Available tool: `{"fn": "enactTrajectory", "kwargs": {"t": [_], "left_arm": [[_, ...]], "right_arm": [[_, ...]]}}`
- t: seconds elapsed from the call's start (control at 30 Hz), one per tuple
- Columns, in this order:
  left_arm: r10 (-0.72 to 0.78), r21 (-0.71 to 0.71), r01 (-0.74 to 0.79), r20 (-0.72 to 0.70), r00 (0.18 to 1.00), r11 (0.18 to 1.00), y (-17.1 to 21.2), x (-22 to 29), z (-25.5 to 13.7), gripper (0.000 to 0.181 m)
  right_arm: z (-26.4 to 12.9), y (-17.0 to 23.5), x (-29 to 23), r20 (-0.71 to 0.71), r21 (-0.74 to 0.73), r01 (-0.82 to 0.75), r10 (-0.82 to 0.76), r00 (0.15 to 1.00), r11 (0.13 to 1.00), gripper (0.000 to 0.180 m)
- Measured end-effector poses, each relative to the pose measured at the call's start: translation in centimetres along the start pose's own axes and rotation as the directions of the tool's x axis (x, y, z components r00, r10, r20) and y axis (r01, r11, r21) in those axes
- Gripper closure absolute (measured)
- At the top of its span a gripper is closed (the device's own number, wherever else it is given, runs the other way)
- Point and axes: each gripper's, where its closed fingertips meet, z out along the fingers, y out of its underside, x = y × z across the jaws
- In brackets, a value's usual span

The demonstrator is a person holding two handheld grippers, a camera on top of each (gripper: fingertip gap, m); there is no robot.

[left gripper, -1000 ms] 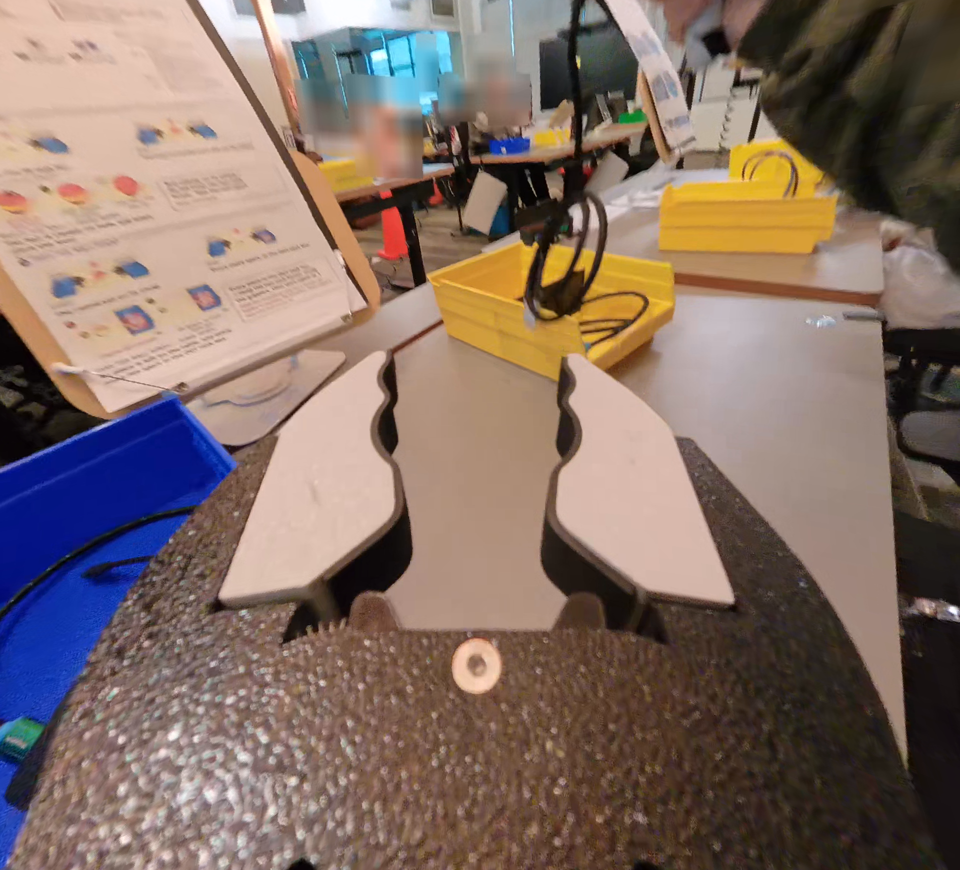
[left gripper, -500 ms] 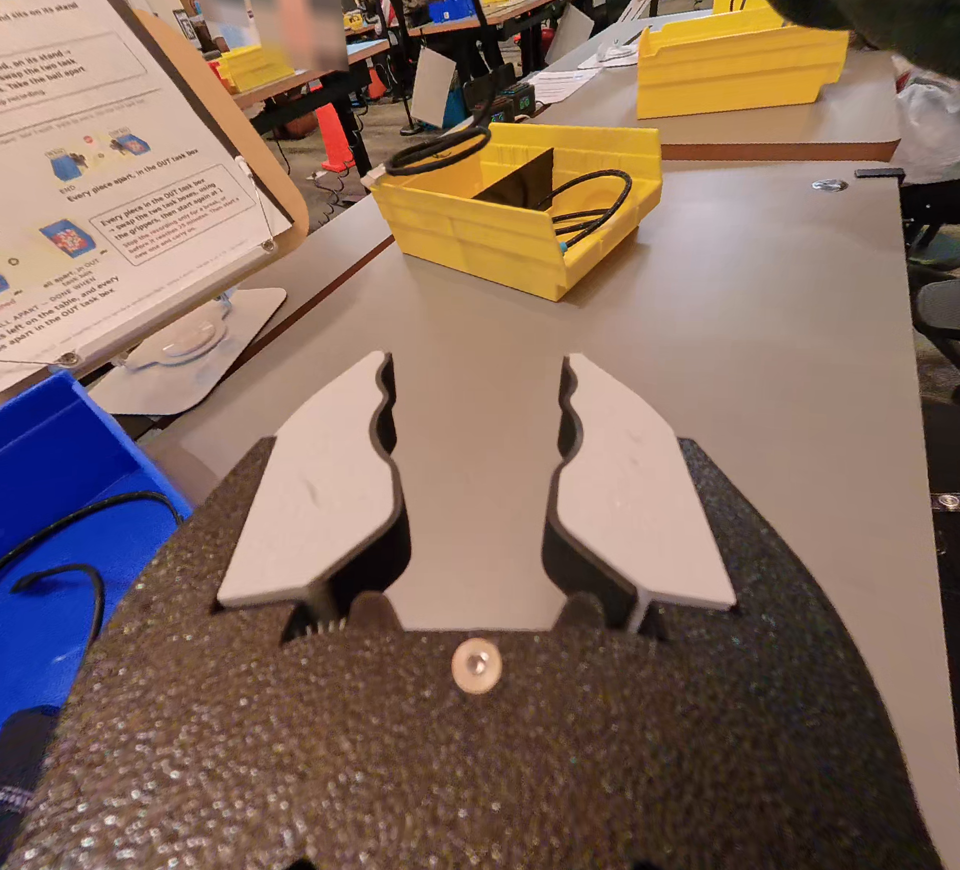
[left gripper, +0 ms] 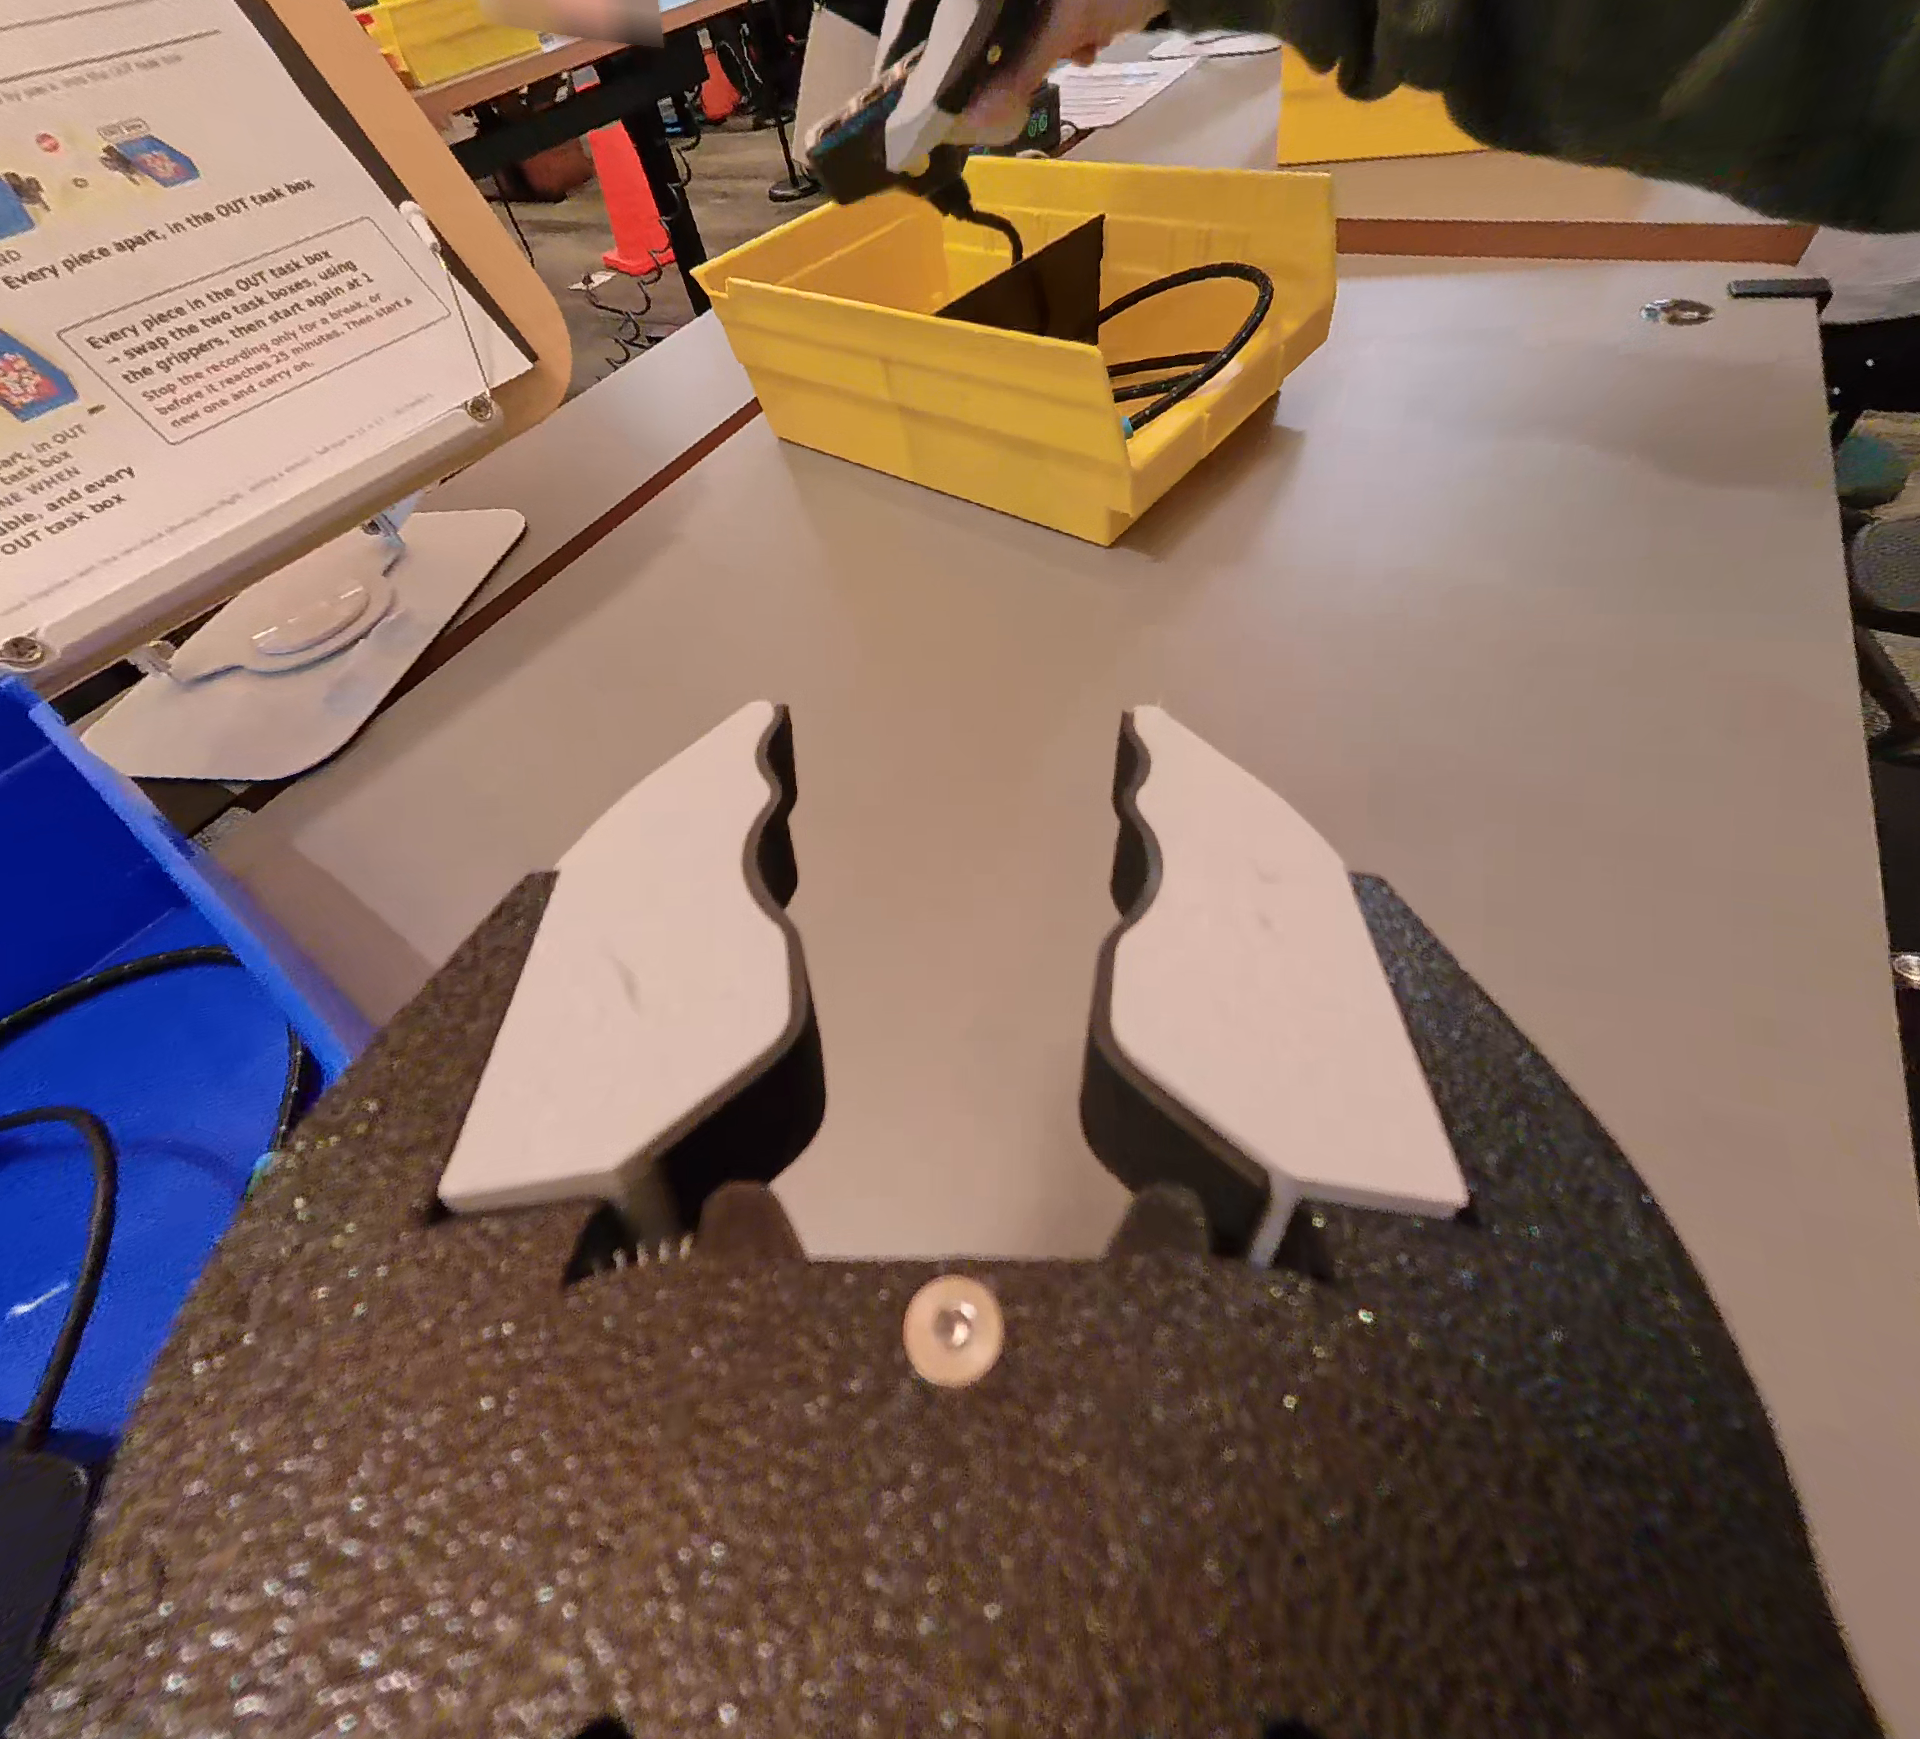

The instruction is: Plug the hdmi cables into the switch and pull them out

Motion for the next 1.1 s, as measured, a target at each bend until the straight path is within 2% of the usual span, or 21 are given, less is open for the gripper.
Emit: {"fn": "enactTrajectory", "kwargs": {"t": [0.07, 0.1, 0.17, 0.23, 0.33, 0.43, 0.53, 0.67, 0.77, 0.93, 1.1], "left_arm": [[-0.004, -0.002, 0.004, 0.002, 1.0, 1.0, 0.1, -0.1, 0.0, 0.122], [-0.005, -0.003, 0.005, 0.003, 1.0, 1.0, 0.1, -0.1, 0.0, 0.122], [-0.005, -0.007, 0.005, 0.005, 1.0, 1.0, 0.2, -0.2, -0.1, 0.122], [-0.001, -0.007, 0.001, 0.004, 1.0, 1.0, 0.2, -0.2, -0.2, 0.122], [0.0, 0.002, 0.0, 0.006, 1.0, 1.0, 0.1, -0.3, -0.4, 0.123], [-0.008, 0.007, 0.008, 0.009, 1.0, 1.0, 0.1, -0.6, -0.5, 0.123], [-0.015, 0.008, 0.015, 0.01, 1.0, 1.0, 0.2, -0.7, -0.6, 0.123], [-0.01, -0.002, 0.01, 0.013, 1.0, 1.0, 0.3, -0.7, -0.7, 0.123], [-0.011, -0.006, 0.011, 0.017, 1.0, 1.0, 0.4, -0.8, -0.8, 0.123], [-0.016, -0.021, 0.016, 0.017, 1.0, 1.0, 0.8, -0.8, -0.6, 0.123], [-0.003, -0.032, 0.004, 0.012, 1.0, 0.999, 0.8, -0.6, -0.4, 0.123]], "right_arm": [[1.6, 0.0, -1.3, -0.002, -0.026, -0.011, 0.011, 1.0, 1.0, 0.157], [2.4, 0.1, -2.6, 0.048, -0.036, -0.027, 0.029, 0.998, 0.999, 0.153], [3.7, 0.2, -5.2, 0.17, -0.068, -0.072, 0.083, 0.982, 0.995, 0.128], [4.0, -0.4, -5.5, 0.177, -0.047, -0.152, 0.158, 0.971, 0.987, 0.121], [2.7, -2.4, -4.7, 0.228, 0.064, -0.291, 0.27, 0.935, 0.955, 0.113], [1.4, -3.5, -2.8, 0.267, 0.145, -0.469, 0.422, 0.867, 0.871, 0.115], [0.5, -3.0, -2.0, 0.274, 0.154, -0.541, 0.49, 0.828, 0.827, 0.115], [-0.1, -1.8, -4.3, 0.272, 0.13, -0.446, 0.401, 0.875, 0.886, 0.117], [-0.5, -0.4, -5.3, 0.18, 0.127, -0.306, 0.282, 0.942, 0.943, 0.123], [-0.4, 0.4, -6.9, 0.18, 0.099, -0.171, 0.151, 0.972, 0.98, 0.135], [1.2, 0.3, -6.9, 0.193, 0.074, -0.198, 0.181, 0.964, 0.977, 0.144]]}}
